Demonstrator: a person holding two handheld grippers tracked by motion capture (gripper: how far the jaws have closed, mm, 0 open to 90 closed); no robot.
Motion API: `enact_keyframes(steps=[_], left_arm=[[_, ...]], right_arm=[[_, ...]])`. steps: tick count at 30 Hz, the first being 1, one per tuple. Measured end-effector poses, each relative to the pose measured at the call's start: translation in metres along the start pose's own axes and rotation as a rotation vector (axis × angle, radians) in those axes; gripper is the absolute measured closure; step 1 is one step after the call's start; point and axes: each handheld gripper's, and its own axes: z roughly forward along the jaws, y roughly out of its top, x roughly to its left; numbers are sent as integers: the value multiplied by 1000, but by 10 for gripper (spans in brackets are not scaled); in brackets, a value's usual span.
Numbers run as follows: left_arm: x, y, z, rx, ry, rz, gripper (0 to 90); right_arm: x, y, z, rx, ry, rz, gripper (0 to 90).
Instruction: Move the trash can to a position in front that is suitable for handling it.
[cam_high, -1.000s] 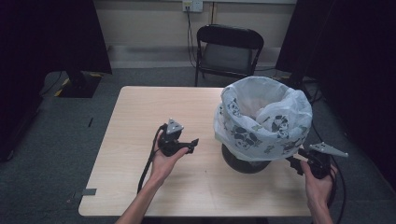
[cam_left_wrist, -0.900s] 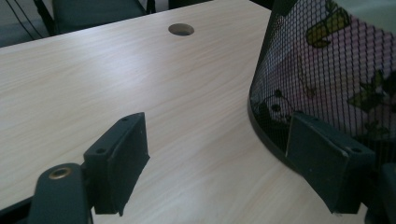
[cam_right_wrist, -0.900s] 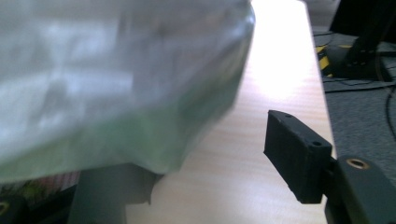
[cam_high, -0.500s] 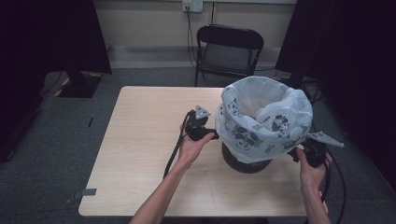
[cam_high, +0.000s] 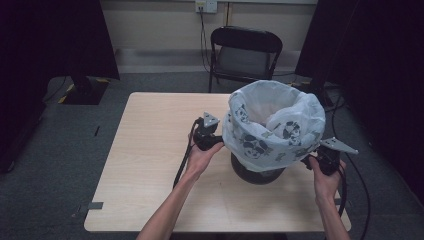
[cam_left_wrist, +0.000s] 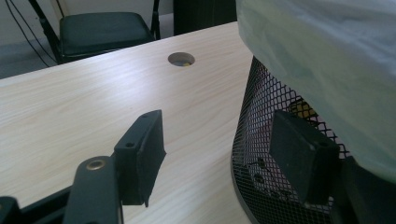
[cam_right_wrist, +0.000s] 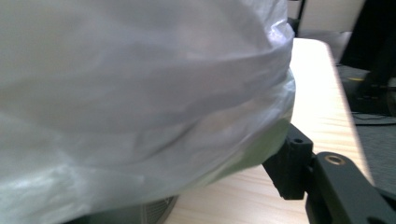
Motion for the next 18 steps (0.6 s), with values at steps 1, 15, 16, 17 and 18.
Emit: enact_keyframes(steps=[1, 15, 16, 17, 18], left_arm=[[3, -2, -4, 1, -4, -3, 353], [30, -25, -48, -11, -68, -28, 381], [31, -26, -50, -8, -68, -33, 381], [32, -27, -53, -10, -66, -35, 383], [33, -28, -55, -8, -69, -37, 390]], right_arm=[[2, 0, 1, 2, 15, 2, 489], [32, 2, 5, -26, 164, 4, 484], [34, 2, 6, -25, 174, 1, 484], [36, 1, 6, -26, 180, -2, 485], [38, 1, 6, -26, 186, -4, 485]])
